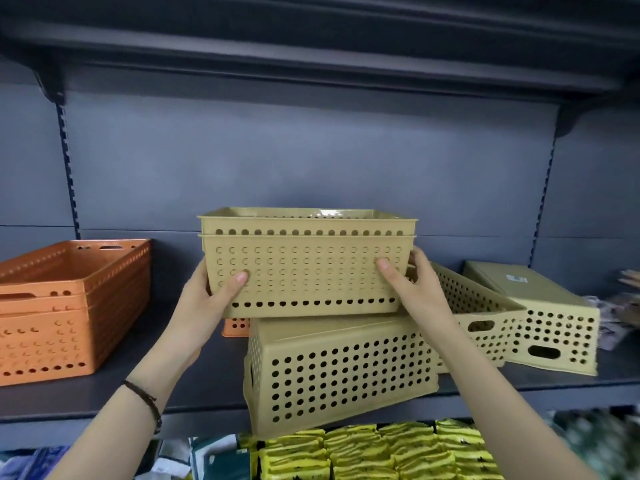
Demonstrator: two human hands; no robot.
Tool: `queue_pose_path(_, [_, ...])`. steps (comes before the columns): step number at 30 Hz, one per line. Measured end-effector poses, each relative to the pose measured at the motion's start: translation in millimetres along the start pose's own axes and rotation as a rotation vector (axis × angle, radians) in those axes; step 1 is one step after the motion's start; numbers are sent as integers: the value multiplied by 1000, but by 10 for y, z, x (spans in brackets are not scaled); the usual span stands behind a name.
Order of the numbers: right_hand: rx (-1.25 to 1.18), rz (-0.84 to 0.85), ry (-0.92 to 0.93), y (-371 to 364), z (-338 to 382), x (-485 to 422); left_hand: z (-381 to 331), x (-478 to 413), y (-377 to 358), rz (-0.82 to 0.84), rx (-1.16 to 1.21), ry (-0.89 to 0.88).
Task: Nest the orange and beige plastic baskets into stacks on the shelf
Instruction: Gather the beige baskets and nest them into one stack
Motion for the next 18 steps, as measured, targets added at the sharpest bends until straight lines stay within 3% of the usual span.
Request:
queue_pose_path(11, [-210,130,54,252,26,181,-195,-56,-298,17,-125,-20])
queue_pose_path(15, [-157,76,155,564,116,188,-377,-292,-434,43,-181,23])
queue_pose_path(18, [-132,124,176,908,56,188,-476,-460,-748,38,-184,58])
Point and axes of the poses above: each hand's wrist, its own x-axis away from the middle knuckle, its own y-axis out of the back of the hand, z = x × y, the point moved 4 cm from there along -x, towards the middle knuckle, and after that the axes turned 15 degrees about z, right-handed, at the moved point
